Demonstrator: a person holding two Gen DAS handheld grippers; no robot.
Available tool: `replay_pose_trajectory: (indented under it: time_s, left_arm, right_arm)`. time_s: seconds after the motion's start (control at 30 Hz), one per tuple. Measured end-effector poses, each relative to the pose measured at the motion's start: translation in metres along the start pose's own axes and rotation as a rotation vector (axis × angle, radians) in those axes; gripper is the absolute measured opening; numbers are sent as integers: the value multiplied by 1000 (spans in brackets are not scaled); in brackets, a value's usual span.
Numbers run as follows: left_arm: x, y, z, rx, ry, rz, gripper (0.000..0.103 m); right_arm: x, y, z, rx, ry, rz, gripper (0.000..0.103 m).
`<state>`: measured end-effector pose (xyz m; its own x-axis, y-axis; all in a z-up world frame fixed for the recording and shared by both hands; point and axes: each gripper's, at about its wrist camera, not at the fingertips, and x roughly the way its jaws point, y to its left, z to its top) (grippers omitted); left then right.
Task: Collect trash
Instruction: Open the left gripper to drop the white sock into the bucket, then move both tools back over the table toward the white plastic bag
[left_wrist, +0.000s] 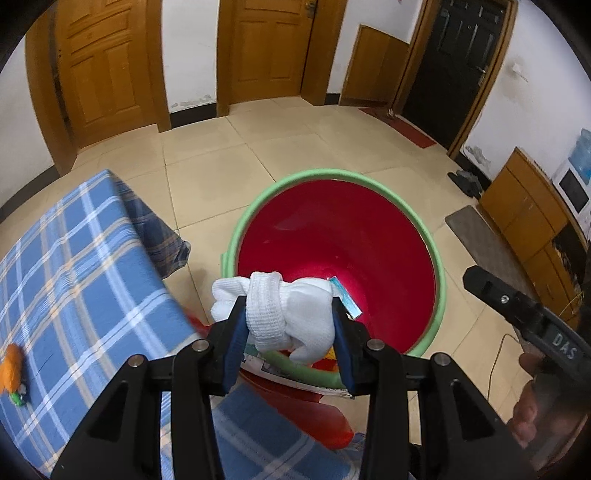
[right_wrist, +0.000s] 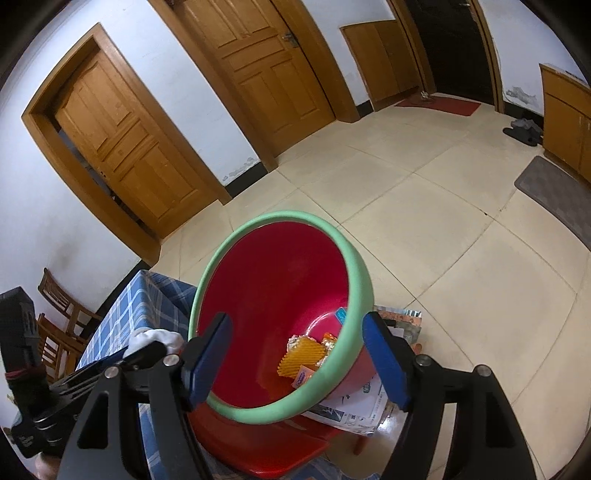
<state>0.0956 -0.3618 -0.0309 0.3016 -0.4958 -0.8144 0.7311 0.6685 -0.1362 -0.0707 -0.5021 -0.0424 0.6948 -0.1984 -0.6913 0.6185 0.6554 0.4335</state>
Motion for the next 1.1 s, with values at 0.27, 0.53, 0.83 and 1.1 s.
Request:
replay_pose_trajectory:
  time_s: [0.27,0.53,0.83,1.1]
  left_arm:
    - [8,-9,5,17,9,3,60]
    - [-4,-6,3,-17,-9,13,61]
    - [-33,11,-9,-89,-31,23,61]
    - [-60,31,-23,-158,-60,45,62]
  right_arm:
    - [0,-11,-1,26,6,2,77]
    - [1,-10,-1,24,12,10,80]
    - [-5,4,-5,-15,26,44,84]
    - [-10,24,-9,-60,34,59,89]
